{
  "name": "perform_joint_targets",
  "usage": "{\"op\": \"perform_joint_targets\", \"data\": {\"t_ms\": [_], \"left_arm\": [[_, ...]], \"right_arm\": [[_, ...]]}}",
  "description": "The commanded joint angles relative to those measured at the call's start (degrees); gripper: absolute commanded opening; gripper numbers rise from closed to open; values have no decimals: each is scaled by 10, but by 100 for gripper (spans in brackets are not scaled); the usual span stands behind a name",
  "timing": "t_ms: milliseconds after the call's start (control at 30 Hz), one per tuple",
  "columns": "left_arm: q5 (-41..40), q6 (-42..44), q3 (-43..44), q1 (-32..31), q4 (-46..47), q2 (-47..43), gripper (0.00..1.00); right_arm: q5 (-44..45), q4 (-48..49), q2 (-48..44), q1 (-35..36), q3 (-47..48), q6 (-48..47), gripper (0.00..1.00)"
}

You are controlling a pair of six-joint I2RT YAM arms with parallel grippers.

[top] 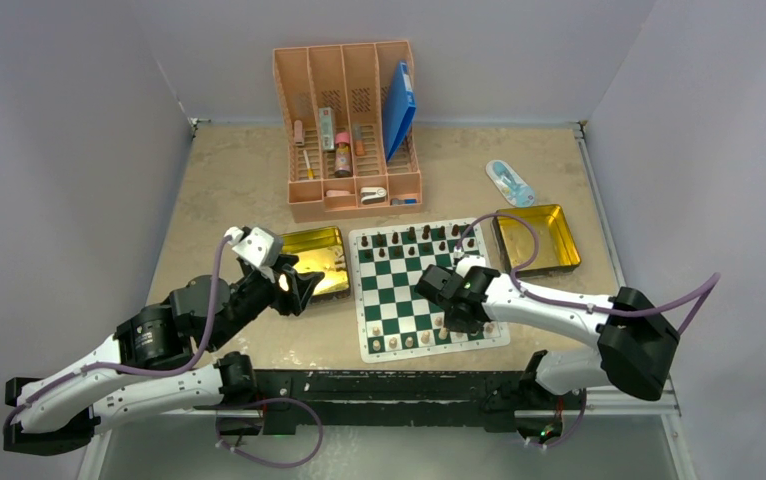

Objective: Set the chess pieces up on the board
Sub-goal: Place the chess piece on the chessboard.

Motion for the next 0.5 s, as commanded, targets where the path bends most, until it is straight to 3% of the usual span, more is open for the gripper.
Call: {"op": "perform_joint_targets", "data": {"t_ms": [0, 467], "left_arm": [[-3, 15, 3, -3, 22, -1, 56], [-6, 17, 6, -3, 16, -3, 56]], "right_arm": [[5, -5, 2, -2, 0, -6, 16], [6, 5, 14, -1, 0, -20, 18]]}}
